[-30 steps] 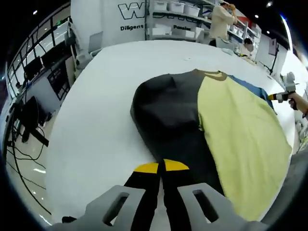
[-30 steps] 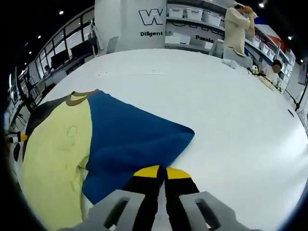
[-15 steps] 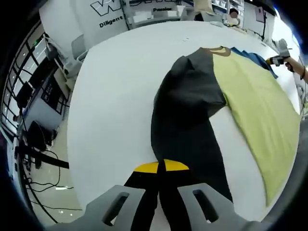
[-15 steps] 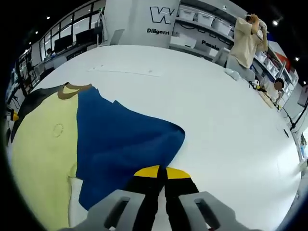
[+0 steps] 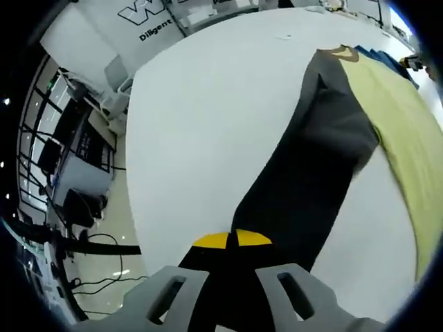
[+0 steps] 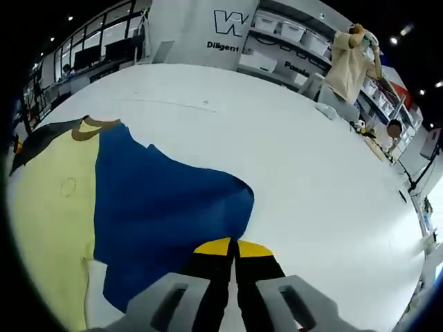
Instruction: Fold the garment on the visible template until the final outline fits inside the template.
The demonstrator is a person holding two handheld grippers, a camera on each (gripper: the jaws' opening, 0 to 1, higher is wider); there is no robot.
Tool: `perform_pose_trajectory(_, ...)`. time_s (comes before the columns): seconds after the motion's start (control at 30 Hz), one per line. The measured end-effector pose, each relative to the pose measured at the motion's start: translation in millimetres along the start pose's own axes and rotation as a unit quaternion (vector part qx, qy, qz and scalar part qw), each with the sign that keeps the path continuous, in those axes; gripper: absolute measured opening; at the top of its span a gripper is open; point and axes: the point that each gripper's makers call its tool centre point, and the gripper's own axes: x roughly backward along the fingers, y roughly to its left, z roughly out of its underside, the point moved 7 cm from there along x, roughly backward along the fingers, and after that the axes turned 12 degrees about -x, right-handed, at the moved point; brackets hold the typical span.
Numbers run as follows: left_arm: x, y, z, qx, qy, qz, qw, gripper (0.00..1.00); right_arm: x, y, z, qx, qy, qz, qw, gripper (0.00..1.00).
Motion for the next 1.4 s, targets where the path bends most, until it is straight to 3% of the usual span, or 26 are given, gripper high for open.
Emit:
perform_pose_trajectory(0.2,-5.7,7.4,-4.8,0.001,0.01,-0.019,0.9998,0.07,-2.7,-7.9,0.6,-0.002,0.002,0.01,0.9999,0.0)
perform_pose_trajectory(0.37,-8.0,14.4,-3.9,0.004,0.042,-0.037,0.9985,0.07,-4.6,-29.6,0.5,0.009,0.006,0.039,0.9992,0.0)
perform_pose_trajectory(0.6,-8.6,13.4,-5.3,-0.004,0.046,-0.045,0.9979,0.08,-4.5,-45.1,-1.0,0.006,0.003,0.056,0.9984,0.0)
perform_pose_trajectory(0.7,-1.5,9.8,-13.2,0.084,-0.001,-0.035,0.9958,0.17,-3.4,-58.0,-2.3,-0.007,-0.007,0.07,0.9975,0.0)
perform_pose_trajectory(0.77,5.5,10.6,-18.3,0.076,-0.014,-0.037,0.9964,0.25,-1.9,-60.3,-4.6,-0.006,-0.015,0.069,0.9975,0.0)
perform_pose_trajectory(0.87,13.7,7.7,-26.7,0.089,-0.041,-0.034,0.9946,0.29,-0.8,-63.3,-5.9,-0.008,-0.019,0.073,0.9971,0.0)
perform_pose_trajectory(1.0,19.8,0.6,-29.2,0.087,-0.051,-0.02,0.9948,0.37,-0.5,-64.4,-6.5,-0.017,-0.021,0.073,0.997,0.0)
perform_pose_trajectory(1.13,26.6,-7.1,-29.6,0.096,-0.06,-0.003,0.9936,0.5,2.1,-63.7,-9.9,-0.083,-0.039,0.063,0.9938,0.0)
perform_pose_trajectory(1.27,36.8,-19.5,-36.6,0.121,-0.103,0.031,0.9868,0.63,9.7,-60.8,-14.6,-0.159,-0.058,0.038,0.9848,0.2)
perform_pose_trajectory(1.4,44.3,-28.6,-39.0,0.128,-0.121,0.055,0.9828,0.77,16.9,-62.3,-13.4,-0.17,-0.054,0.045,0.983,0.38)
